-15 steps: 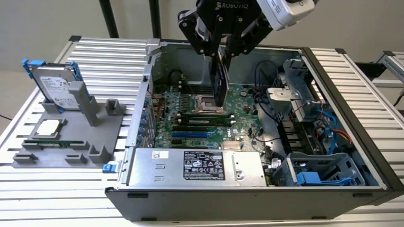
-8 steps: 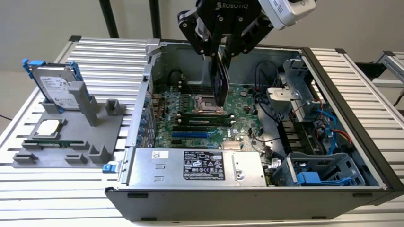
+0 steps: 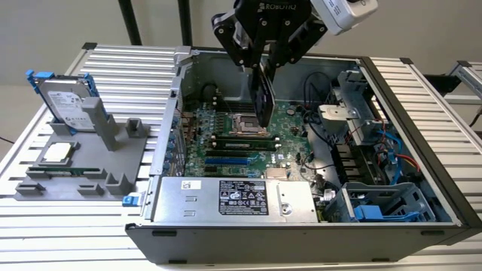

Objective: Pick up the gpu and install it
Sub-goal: 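Insert the gpu into the slot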

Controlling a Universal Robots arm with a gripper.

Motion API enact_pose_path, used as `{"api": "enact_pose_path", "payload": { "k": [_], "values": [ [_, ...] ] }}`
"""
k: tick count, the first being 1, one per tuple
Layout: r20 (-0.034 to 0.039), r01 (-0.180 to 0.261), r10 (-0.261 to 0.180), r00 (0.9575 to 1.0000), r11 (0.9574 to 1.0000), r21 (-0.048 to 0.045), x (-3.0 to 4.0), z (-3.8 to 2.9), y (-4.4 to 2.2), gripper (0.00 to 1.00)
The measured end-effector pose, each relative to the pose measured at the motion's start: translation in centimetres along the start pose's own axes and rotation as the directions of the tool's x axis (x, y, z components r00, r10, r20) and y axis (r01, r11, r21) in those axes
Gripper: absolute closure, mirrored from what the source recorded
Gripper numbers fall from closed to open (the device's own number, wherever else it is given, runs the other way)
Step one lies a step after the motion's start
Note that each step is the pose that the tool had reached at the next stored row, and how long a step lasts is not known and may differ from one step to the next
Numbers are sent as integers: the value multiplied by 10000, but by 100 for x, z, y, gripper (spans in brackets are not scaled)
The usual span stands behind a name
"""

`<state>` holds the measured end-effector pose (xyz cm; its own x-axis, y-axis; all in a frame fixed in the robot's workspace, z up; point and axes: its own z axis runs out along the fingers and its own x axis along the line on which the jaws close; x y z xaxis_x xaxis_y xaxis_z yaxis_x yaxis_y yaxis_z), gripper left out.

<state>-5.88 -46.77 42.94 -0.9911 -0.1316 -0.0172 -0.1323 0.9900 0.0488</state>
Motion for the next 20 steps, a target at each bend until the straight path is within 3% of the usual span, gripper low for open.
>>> {"api": "enact_pose_path", "payload": {
  "k": [20],
  "values": [
    [-43, 896, -896, 9960, 9960, -18, 0, -1, 0, 100]
  ]
}}
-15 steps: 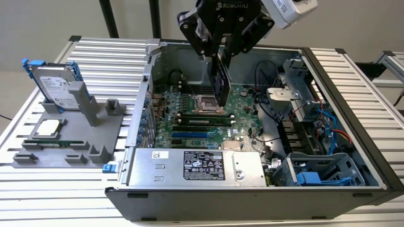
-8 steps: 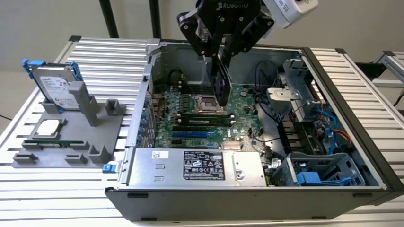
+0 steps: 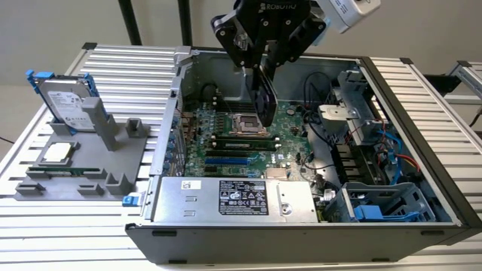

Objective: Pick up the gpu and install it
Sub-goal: 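Insert the gpu into the slot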

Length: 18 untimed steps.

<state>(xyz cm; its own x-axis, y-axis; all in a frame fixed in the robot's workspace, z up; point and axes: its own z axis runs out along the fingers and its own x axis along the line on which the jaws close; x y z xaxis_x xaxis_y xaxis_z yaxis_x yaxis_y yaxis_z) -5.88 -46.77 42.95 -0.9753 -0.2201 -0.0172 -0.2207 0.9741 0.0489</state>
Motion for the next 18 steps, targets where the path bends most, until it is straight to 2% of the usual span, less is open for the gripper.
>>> {"api": "enact_pose_path", "payload": {
  "k": [10, 18],
  "values": [
    [-23, 474, -474, 9989, 9989, -9, 0, -1, 0, 100],
    [-44, 932, -932, 9956, 9956, -19, 0, -2, 0, 100]
  ]
}}
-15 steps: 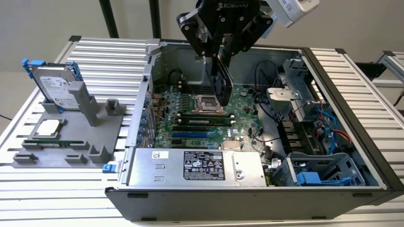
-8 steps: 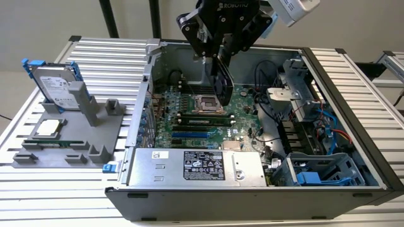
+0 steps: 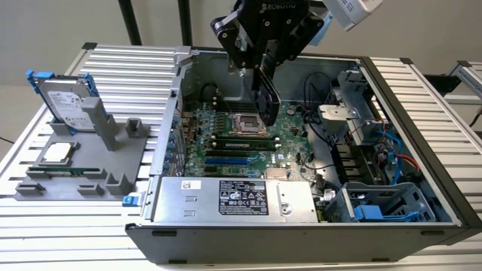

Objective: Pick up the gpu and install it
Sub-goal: 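Insert the gpu into the slot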

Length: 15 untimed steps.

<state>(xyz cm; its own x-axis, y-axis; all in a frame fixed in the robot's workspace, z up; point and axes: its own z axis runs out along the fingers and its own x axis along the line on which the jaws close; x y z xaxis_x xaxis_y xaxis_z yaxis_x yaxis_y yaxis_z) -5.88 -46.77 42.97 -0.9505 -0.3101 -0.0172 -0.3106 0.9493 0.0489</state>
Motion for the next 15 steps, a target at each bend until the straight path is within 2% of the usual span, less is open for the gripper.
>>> {"api": "enact_pose_path", "payload": {
  "k": [15],
  "values": [
    [-40, 821, -821, 9966, 9966, -16, 0, -2, 0, 100]
  ]
}}
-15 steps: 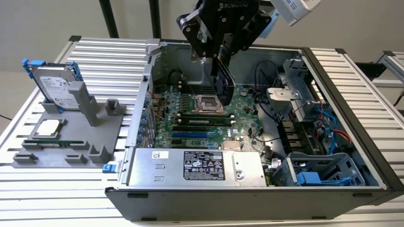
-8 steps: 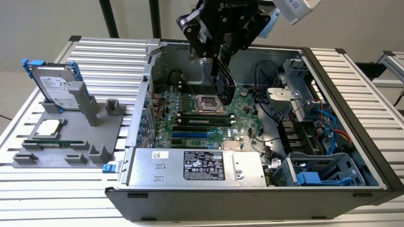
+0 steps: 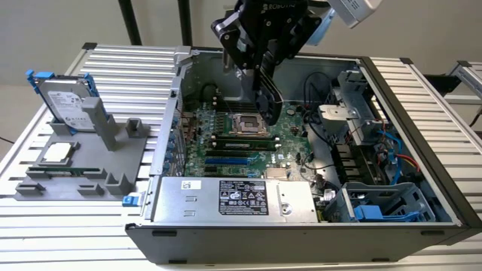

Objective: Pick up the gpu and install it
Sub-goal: 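Insert the gpu into the slot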

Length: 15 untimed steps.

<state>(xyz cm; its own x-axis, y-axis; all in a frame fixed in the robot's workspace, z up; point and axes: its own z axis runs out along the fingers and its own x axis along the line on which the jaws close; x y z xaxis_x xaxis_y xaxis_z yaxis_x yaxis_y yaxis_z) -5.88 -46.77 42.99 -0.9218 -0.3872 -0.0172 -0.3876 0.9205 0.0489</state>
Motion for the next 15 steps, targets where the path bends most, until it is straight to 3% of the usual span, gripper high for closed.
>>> {"api": "enact_pose_path", "payload": {
  "k": [15],
  "values": [
    [-42, 879, -879, 9961, 9961, -16, 0, -2, 0, 100]
  ]
}}
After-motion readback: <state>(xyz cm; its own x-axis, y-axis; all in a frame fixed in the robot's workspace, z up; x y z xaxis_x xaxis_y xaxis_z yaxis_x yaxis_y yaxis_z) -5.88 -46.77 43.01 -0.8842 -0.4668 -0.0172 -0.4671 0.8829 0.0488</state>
